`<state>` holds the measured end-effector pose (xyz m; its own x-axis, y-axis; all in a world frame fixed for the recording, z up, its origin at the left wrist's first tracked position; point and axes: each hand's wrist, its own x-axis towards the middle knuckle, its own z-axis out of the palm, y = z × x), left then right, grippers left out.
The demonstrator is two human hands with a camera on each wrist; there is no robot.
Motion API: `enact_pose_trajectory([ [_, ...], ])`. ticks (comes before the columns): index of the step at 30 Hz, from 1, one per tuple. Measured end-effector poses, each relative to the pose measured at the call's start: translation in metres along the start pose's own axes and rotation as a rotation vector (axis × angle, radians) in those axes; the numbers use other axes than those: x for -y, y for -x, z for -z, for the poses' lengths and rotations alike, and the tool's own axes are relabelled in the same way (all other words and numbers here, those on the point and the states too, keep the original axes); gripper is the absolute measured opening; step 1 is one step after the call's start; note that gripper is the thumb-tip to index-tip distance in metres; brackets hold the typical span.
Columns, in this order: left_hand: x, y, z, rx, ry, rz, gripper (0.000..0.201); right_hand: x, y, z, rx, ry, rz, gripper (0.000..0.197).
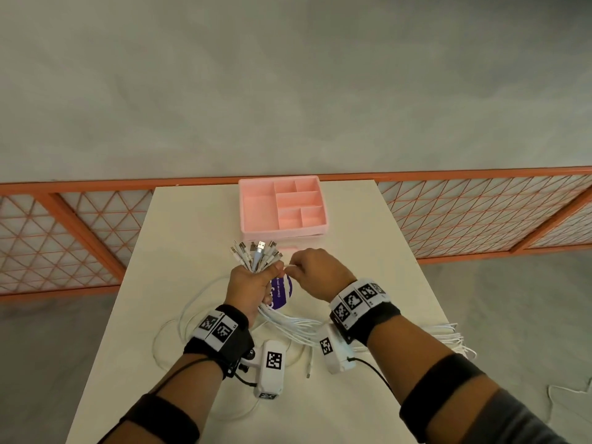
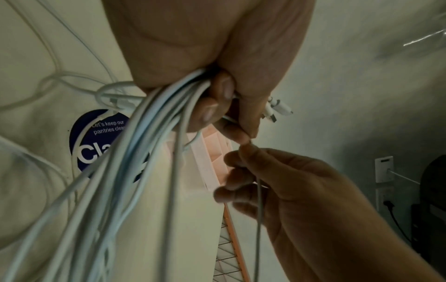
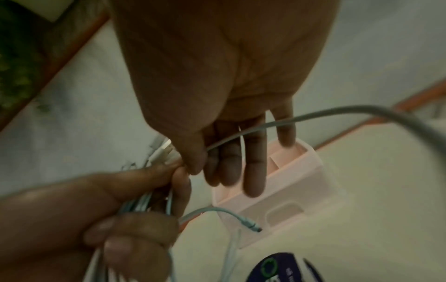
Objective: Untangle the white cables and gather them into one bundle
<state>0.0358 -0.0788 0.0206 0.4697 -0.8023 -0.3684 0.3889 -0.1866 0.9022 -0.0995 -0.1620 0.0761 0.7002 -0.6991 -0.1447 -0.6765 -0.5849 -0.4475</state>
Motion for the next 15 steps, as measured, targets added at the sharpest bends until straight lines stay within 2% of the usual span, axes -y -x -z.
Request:
enact_pose_trajectory([
  [2, -0.004, 0.002, 0.001, 0.028, 0.049, 0.007, 0.018, 0.000, -0.001, 0.009, 0.006, -0.286, -0.025, 0.026],
  [4, -0.007, 0.003, 0.007, 0.050, 0.138, 0.057, 0.014, -0.001, -0.001, 0.024, -0.117, -0.491, -0.034, 0.022],
  [8, -0.002, 0.001, 0.020, 0.039, 0.187, 0.143, 0.010, -0.008, -0.008, 0.060, -0.593, -0.952, -0.135, 0.029],
  [10, 0.003, 0.001, 0.021, 0.018, 0.187, 0.162, 0.009, -0.016, -0.010, 0.079, -0.781, -1.101, -0.193, 0.026],
  [11, 0.004, 0.002, 0.021, 0.010, 0.195, 0.165, 0.008, -0.020, -0.009, 0.087, -0.822, -1.138, -0.229, 0.025],
  [13, 0.005, 0.002, 0.021, -0.003, 0.208, 0.161, 0.007, -0.033, -0.008, 0.090, -0.797, -1.102, -0.316, 0.024],
  [15, 0.004, 0.001, 0.019, -0.012, 0.190, 0.142, 0.008, -0.049, -0.010, 0.084, -0.630, -0.849, -0.416, 0.019],
])
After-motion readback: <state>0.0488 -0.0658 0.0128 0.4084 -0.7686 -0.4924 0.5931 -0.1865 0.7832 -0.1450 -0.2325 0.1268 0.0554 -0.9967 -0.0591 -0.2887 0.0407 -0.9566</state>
